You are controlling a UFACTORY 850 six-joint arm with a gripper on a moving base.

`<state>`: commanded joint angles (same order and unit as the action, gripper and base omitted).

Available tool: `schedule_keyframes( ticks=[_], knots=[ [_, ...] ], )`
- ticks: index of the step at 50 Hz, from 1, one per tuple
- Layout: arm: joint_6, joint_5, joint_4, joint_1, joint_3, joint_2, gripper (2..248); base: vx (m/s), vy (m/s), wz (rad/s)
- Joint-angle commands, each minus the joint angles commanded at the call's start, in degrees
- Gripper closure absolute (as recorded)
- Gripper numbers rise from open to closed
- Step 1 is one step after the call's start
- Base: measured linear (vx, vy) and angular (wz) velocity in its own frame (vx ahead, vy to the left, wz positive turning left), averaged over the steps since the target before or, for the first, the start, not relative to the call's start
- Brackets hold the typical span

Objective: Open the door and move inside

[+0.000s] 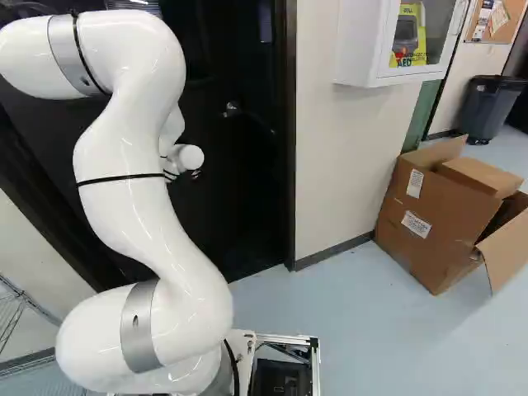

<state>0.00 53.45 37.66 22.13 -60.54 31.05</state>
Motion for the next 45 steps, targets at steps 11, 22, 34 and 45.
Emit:
schedule_keyframes(
  ticks=[11, 22, 34, 45],
  knots=[
    [0.00, 0.00, 0.00, 1.14, -2.66, 1.98, 3, 0.000, 0.000, 0.000],
    [0.00, 0.00, 0.00, 2.30, -5.95, 4.40, 3, 0.000, 0.000, 0.000],
    [0.00, 0.00, 0.00, 3.19, -8.45, 6.21, 3, 0.000, 0.000, 0.000],
    [0.00, 0.00, 0.00, 2.71, -7.71, 5.67, 3, 0.000, 0.000, 0.000]
  ],
)
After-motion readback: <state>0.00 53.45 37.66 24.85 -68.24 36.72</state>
